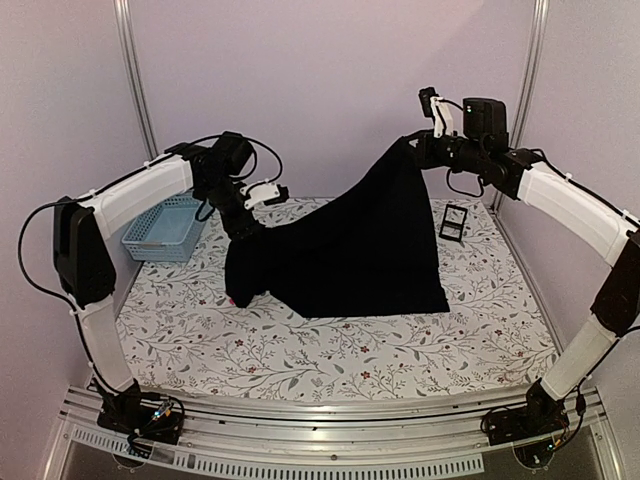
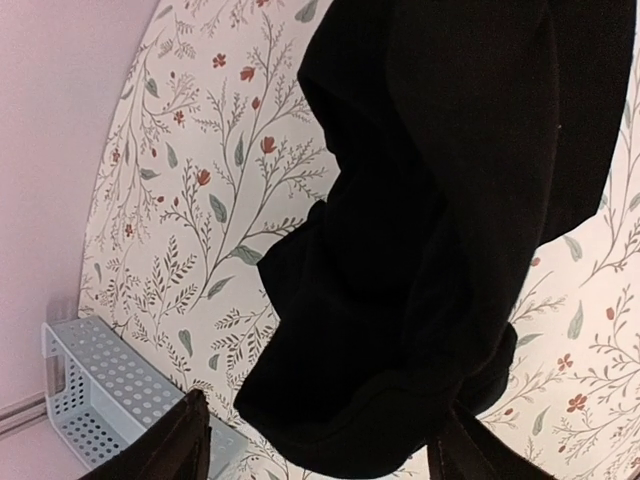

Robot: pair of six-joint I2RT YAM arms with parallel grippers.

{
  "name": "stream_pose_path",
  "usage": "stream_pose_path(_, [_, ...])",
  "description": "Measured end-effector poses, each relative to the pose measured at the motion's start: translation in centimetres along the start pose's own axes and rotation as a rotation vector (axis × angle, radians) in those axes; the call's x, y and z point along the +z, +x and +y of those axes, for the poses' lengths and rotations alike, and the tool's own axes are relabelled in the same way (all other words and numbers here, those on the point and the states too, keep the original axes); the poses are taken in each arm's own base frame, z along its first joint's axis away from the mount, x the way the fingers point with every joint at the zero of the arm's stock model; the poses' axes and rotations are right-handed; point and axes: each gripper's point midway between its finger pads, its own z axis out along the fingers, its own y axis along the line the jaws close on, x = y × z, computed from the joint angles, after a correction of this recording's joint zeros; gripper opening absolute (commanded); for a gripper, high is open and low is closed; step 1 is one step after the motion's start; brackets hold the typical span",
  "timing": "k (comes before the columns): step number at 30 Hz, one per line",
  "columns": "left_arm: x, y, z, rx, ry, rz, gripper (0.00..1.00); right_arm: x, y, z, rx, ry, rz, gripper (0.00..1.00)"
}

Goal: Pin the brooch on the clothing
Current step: Flatten out the clothing with brooches at the center of the board.

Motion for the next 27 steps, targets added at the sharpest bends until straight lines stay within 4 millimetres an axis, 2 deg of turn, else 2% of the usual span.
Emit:
stream_pose_path(6, [-0.4, 2.2, 1.4, -0.037, 0.084, -0.030, 0.88, 0.2, 0.0, 0.0, 0.001, 0.000, 0.002, 0.00])
stream_pose_path(11, [-1.5, 4.5, -0.4, 0.005, 0.261, -0.063, 0.87, 1.2, 0.4, -0.3, 0.001, 0.002, 0.017, 0.00])
stream_pose_path(17, [-1.3, 3.2, -1.3, 0.010, 0.308, -0.120, 0.86, 1.7, 1.1, -0.5, 0.005, 0.005, 0.039, 0.00])
stream_pose_path(22, [2.0, 1.8, -0.8, 0.014, 0.281, -0.114, 0.84, 1.8, 1.4, -0.5, 0.006, 0.006, 0.047, 0.00])
stream_pose_path(23, [2.9, 1.5, -0.8, 0.018, 0.275, -0.110, 0.76, 1.8, 1.4, -0.5, 0.006, 0.006, 0.047, 0.00])
stream_pose_path(24, [3.7, 1.3, -0.9, 0.018, 0.273, -0.106, 0.59, 1.8, 1.4, -0.5, 0.006, 0.006, 0.047, 0.00])
stream_pose_path(26, [4.8, 1.0, -1.2, 0.016, 0.275, -0.097, 0.16, 1.8, 1.4, -0.6, 0.007, 0.008, 0.051, 0.00])
stream_pose_path(27, [5.1, 0.9, -1.2, 0.014, 0.273, -0.094, 0.01, 1.8, 1.4, -0.6, 0.008, 0.008, 0.052, 0.00])
